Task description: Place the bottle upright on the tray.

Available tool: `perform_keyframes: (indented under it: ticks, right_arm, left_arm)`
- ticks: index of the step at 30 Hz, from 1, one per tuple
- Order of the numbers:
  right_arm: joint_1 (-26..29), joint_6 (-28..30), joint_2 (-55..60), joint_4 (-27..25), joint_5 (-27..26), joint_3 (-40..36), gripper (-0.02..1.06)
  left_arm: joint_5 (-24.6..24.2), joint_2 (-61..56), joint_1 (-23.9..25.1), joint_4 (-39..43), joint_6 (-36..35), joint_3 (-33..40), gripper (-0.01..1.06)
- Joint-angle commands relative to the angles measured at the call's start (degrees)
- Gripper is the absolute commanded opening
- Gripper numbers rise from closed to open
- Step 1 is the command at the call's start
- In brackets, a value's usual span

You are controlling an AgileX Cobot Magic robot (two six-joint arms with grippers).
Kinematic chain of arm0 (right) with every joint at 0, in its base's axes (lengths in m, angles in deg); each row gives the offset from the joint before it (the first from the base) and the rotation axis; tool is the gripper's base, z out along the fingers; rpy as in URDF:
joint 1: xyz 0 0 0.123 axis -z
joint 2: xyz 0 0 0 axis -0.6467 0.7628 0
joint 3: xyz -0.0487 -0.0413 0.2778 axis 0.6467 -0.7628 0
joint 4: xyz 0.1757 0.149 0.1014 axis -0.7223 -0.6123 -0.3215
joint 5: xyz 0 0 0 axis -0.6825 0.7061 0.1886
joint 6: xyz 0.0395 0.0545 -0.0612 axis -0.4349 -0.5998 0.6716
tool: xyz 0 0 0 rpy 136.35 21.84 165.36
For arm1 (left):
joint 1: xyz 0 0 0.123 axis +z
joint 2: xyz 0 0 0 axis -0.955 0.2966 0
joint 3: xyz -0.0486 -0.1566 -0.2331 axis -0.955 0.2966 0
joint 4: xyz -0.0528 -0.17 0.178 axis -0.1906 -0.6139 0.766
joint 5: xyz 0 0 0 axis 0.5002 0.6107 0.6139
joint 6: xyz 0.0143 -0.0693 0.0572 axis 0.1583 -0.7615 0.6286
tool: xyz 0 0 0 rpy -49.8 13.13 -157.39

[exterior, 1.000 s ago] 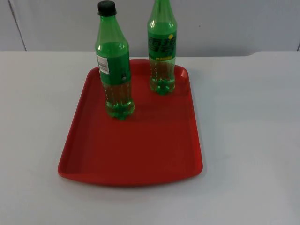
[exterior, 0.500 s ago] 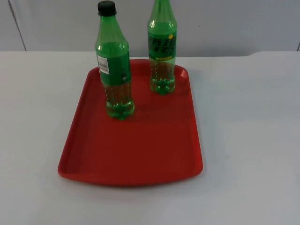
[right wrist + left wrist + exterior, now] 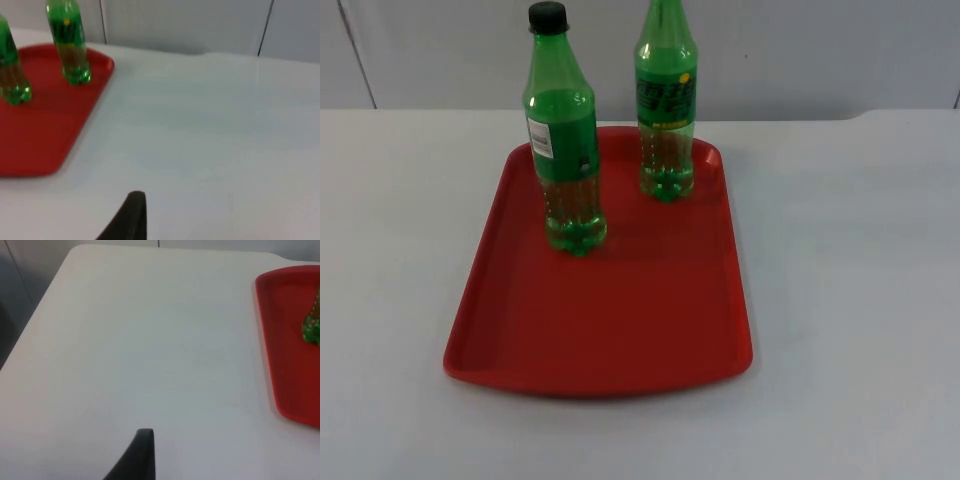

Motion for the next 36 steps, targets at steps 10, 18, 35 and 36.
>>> perform_keyframes:
  ticks: [10, 18, 35, 36]
  right_arm:
    - [0.0, 0.8, -0.2, -3.0, 1.9, -1.1, 1.05]
    - [0.0, 0.8, -0.2, -2.7, 2.2, -1.5, 1.05]
    - [0.0, 0.8, -0.2, -2.6, 2.2, -1.5, 1.05]
    - [0.0, 0.8, -0.2, -2.6, 2.2, -1.5, 1.05]
  left_arm:
    - [0.1, -0.2, -0.4, -0.2, 0.1, 0.2, 1.05]
    - [0.1, -0.2, -0.4, -0.2, 0.1, 0.2, 1.05]
    - [0.1, -0.2, -0.4, -0.2, 0.1, 0.2, 1.05]
    - [0.1, -0.2, -0.4, -0.2, 0.1, 0.2, 1.05]
